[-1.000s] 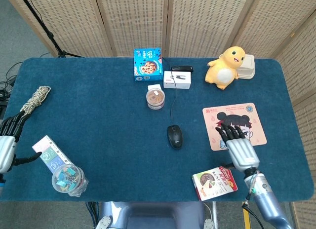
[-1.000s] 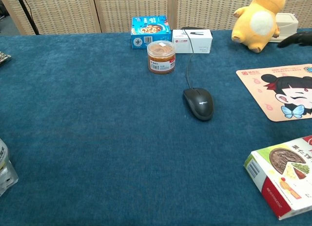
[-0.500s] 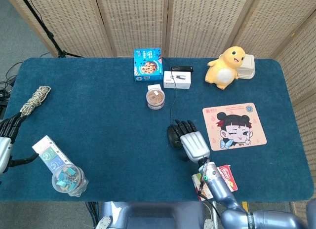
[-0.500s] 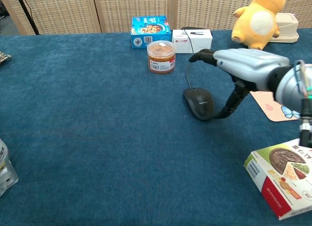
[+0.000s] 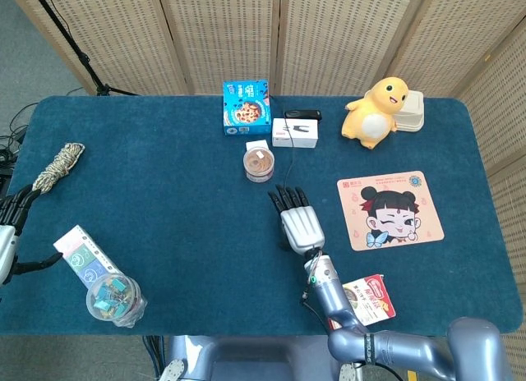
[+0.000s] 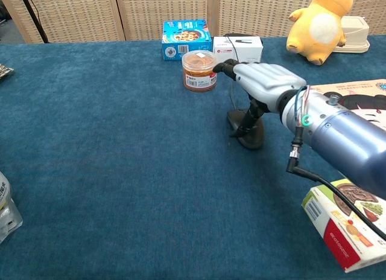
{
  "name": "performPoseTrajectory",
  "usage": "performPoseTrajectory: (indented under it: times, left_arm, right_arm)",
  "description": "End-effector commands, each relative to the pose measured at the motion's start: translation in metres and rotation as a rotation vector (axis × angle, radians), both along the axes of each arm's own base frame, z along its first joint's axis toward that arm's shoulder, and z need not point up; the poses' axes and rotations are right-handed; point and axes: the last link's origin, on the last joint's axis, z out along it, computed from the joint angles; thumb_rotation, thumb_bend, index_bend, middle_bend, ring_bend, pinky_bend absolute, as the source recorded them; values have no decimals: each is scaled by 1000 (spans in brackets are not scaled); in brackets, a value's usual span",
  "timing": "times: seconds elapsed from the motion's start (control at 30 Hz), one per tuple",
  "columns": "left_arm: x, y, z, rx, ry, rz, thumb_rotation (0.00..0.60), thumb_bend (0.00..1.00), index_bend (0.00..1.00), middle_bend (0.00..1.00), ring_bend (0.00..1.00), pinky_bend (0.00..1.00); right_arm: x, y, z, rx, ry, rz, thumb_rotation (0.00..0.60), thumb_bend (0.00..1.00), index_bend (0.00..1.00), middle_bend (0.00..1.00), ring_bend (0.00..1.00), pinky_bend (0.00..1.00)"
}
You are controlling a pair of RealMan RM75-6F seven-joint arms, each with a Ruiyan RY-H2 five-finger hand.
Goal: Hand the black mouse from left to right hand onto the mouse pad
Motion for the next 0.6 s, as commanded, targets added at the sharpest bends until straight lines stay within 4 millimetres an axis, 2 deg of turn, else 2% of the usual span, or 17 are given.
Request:
performPoseTrajectory:
  times: [0.03,0.27,0.6]
  left_arm:
    - [-1,1,0,-1,7,2,600,29,0,0,0,0]
    - [-1,4,-3,-8,13,12,600,30,0,0,0,0]
    - [0,5,-5,-10,20,17,600,30,0,0,0,0]
  right_arm:
    - [0,-7,-7,6,-34,-35,600,0,0,0,0,0]
    - [-4,-21,-13,-4,-82,-89,600,0,0,0,0,0]
    - [-21,-22,-13,-21,-45,-149,600,0,0,0,0,0]
